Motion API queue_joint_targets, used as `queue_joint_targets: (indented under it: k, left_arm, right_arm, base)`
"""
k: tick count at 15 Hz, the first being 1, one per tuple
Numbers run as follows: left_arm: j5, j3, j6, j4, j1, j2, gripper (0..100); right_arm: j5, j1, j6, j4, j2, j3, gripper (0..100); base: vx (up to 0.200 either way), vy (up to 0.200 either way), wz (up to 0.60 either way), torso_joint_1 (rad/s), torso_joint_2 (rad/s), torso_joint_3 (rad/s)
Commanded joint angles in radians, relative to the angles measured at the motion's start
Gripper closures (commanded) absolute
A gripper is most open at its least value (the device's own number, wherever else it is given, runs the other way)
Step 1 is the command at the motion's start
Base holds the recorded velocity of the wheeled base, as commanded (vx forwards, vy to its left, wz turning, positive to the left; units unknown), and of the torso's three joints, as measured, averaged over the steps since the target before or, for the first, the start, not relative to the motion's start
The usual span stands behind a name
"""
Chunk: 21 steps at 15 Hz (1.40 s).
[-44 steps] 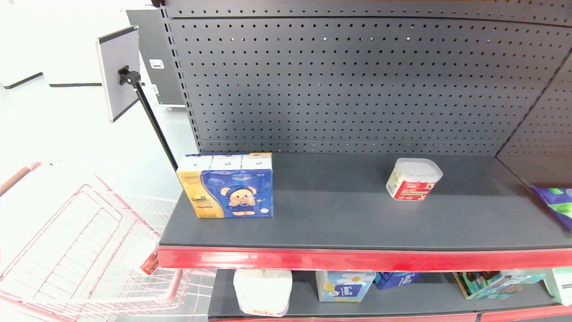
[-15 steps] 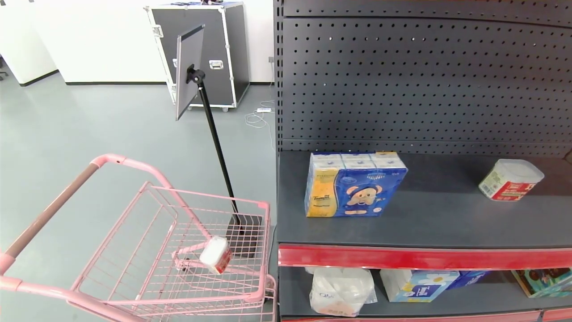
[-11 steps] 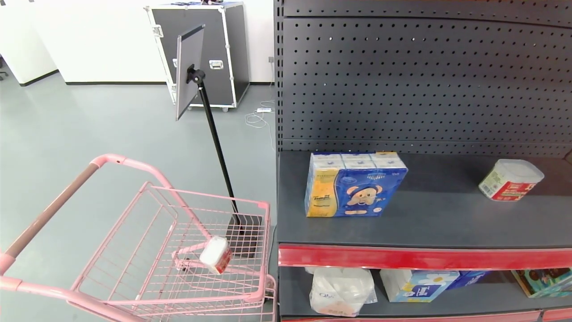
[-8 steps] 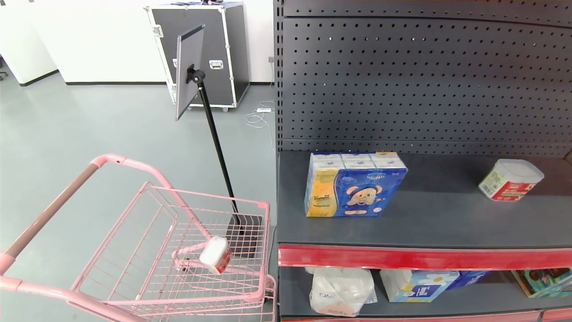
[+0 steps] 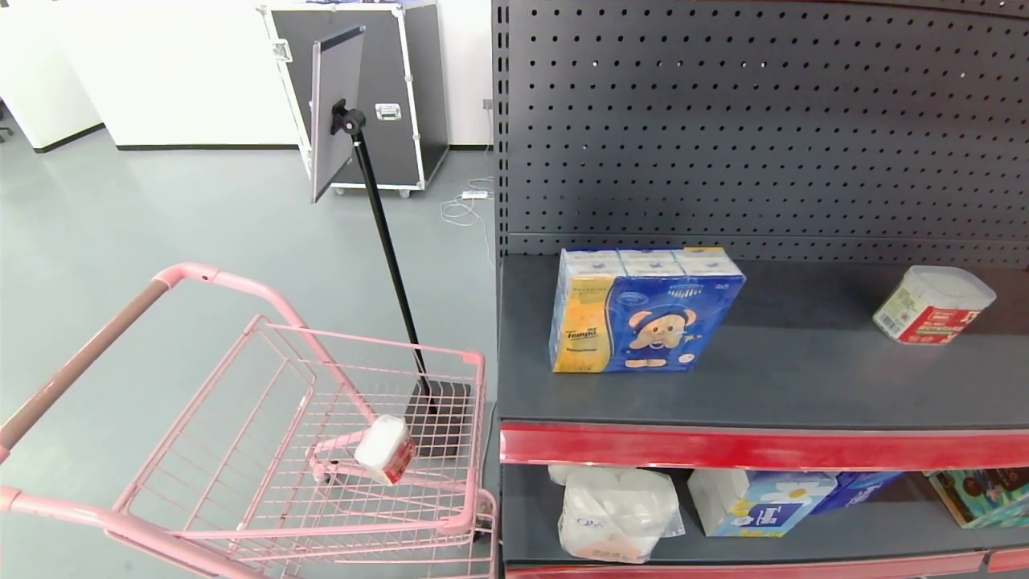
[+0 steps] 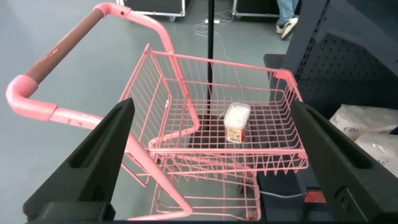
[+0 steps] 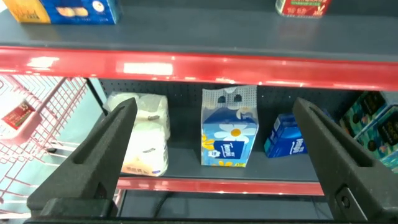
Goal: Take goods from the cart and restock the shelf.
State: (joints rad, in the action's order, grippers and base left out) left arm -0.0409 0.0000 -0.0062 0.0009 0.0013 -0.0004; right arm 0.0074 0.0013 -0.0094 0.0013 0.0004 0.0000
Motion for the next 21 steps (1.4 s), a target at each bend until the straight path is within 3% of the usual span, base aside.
queue_joint_targets:
  k: [1,10,21]
  left_arm:
    - [-0.001,0.000,0.000,-0.001,0.000,0.000,0]
    - [-0.001,0.000,-0.001,0.001,0.000,0.000,0]
    - [-0.001,0.000,-0.001,-0.001,0.000,0.000,0]
  right_arm:
    - [0.000,0.000,0.000,0.000,0.001,0.000,0]
    - [0.000,0.000,-0.001,0.000,0.001,0.000,0]
    - [-0.003,0.000,-0.001,0.000,0.001,0.000,0]
  base:
    - [0.000,0.000,0.00,-0.129,0.34,0.203]
    - [0.000,0.000,0.00,-0.143,0.38,0.230]
    - [0.000,0.000,0.00,-0.166,0.53,0.361]
